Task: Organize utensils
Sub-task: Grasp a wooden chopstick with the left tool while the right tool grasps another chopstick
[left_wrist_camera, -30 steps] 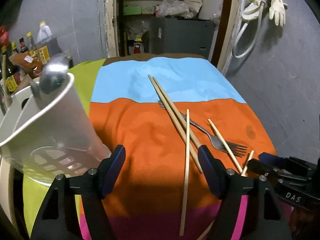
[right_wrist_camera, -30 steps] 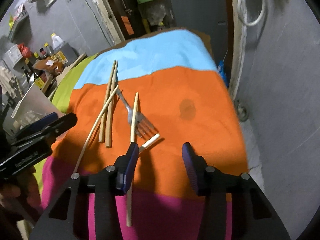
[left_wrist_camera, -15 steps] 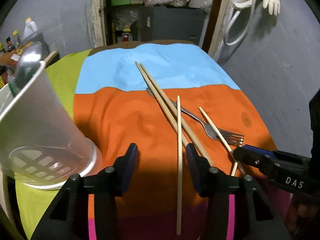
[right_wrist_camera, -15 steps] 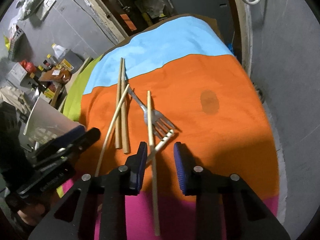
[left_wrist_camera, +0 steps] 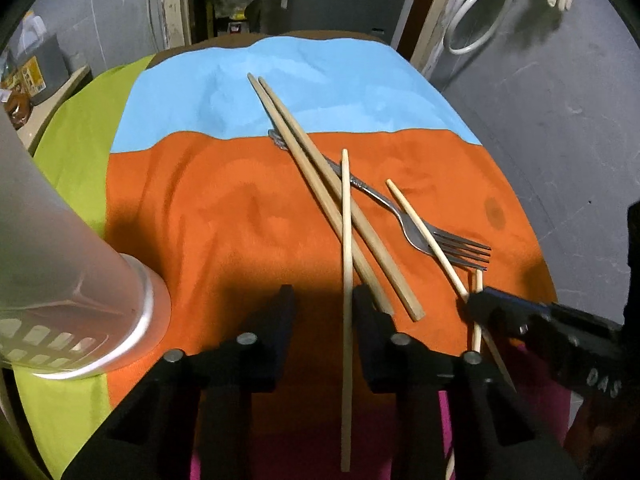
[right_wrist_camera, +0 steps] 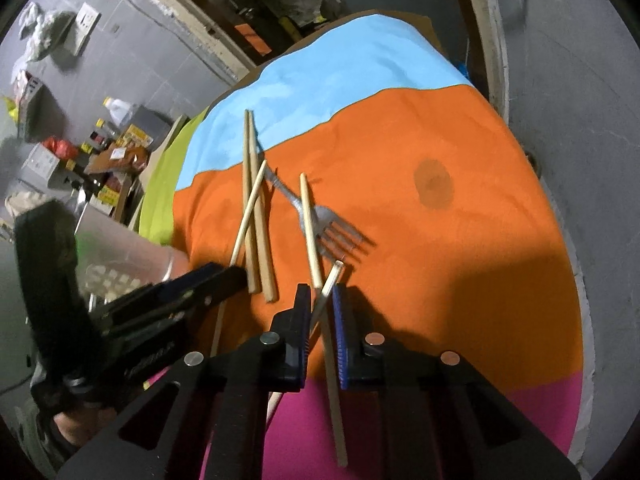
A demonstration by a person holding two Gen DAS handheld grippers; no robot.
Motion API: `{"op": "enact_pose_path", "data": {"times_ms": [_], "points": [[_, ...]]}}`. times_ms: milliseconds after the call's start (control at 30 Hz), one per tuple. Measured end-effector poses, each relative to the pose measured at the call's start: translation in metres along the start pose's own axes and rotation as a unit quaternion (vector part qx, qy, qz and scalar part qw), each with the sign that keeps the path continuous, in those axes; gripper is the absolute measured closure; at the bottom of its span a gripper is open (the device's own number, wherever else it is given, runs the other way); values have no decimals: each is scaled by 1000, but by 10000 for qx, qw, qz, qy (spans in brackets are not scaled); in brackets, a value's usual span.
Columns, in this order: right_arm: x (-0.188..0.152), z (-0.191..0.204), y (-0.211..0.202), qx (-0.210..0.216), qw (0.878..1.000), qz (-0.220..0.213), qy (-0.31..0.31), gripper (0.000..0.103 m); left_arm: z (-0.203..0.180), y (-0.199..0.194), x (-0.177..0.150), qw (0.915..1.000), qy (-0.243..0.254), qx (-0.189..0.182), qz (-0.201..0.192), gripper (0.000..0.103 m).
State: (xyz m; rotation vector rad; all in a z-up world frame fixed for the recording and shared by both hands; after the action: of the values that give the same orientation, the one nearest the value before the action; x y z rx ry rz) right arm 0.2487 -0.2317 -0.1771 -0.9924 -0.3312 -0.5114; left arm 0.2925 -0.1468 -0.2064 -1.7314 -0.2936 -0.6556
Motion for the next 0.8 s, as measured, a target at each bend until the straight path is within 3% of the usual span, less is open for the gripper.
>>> {"op": "enact_pose_path", "data": {"times_ms": [167, 567, 800], "points": [[-7, 4, -2, 35, 9999, 57, -86, 95, 1, -3, -5, 9999, -121, -14, 67, 100], [-20, 26, -4, 73, 9976, 129, -671, 96, 8, -41, -51, 9951, -929, -214, 246, 100], [-35, 46, -1, 142, 9915, 357, -1239, 97, 1, -62, -80, 9945, -896, -290, 454, 100]]}}
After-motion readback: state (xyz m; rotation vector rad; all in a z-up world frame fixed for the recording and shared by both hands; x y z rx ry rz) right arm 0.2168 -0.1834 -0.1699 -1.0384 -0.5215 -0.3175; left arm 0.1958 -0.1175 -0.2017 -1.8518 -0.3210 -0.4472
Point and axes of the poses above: each gripper's, at about its wrist camera, not at the fingertips, and y roughly the way its jaws point, z to its left, x to its top, the point moved 8 cm from there along y, roughly the way its jaws point, and after that the axes turned 8 degrees about -z, right-handed, at the moved point
